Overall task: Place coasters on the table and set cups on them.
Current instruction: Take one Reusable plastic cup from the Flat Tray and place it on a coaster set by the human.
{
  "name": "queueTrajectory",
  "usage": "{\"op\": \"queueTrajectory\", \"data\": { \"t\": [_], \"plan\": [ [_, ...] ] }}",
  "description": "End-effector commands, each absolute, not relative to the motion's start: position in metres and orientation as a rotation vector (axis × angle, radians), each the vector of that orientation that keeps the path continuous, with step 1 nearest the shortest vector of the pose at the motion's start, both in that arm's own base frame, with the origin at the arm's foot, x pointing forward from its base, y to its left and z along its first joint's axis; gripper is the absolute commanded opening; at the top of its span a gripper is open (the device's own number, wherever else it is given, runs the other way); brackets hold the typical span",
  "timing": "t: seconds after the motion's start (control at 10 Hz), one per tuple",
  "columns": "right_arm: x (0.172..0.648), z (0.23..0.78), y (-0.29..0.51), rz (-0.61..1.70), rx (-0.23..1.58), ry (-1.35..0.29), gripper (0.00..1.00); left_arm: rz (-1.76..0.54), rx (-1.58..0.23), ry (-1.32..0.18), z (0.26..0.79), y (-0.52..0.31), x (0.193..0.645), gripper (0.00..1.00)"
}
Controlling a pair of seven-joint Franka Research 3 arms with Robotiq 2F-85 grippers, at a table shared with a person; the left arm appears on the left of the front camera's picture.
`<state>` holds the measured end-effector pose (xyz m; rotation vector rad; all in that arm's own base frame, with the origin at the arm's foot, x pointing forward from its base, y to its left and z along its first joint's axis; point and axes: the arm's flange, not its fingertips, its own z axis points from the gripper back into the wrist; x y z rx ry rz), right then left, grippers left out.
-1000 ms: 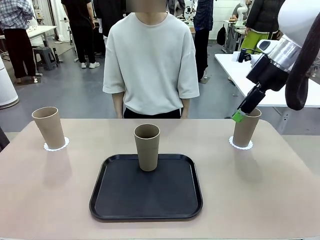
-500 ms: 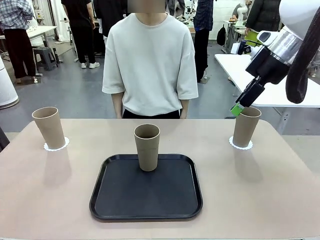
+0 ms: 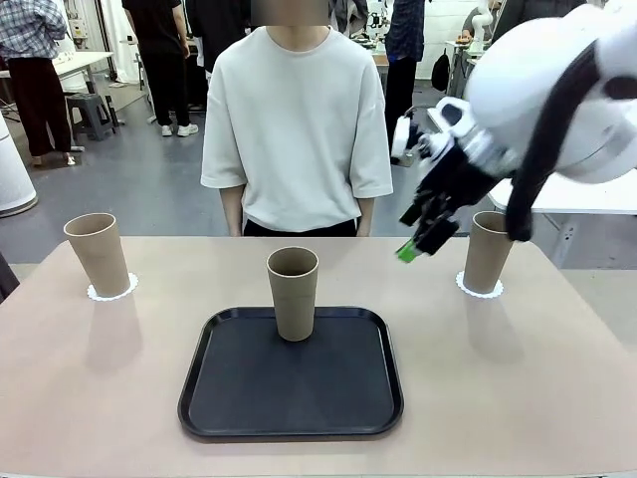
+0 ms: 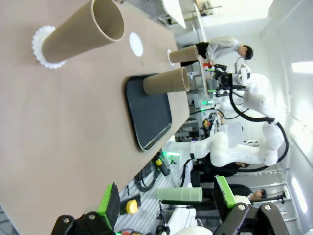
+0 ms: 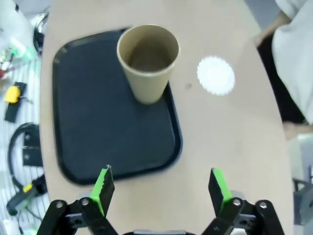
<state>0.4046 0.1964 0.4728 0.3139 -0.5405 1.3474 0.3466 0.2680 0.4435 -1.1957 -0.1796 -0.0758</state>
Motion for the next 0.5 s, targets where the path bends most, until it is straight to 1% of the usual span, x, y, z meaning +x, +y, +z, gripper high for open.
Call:
{"op": "queueTrajectory", "data": {
  "t": [0.0, 0.1, 0.4],
  "plan": [
    [0.428, 0.433, 0.203, 1.292, 0.493, -0.671, 1.00, -0.069, -1.197, -0.187, 0.444, 0.269, 0.345, 1.00],
    [0.434, 0.421, 0.203, 1.282, 0.567, -0.715, 1.00, -0.069, -1.197, -0.187, 0.444, 0.269, 0.345, 1.00],
    [0.442, 0.383, 0.195, 1.330, 0.711, -0.710, 1.00, -0.069, -1.197, -0.187, 0.444, 0.269, 0.345, 1.00]
  ]
}}
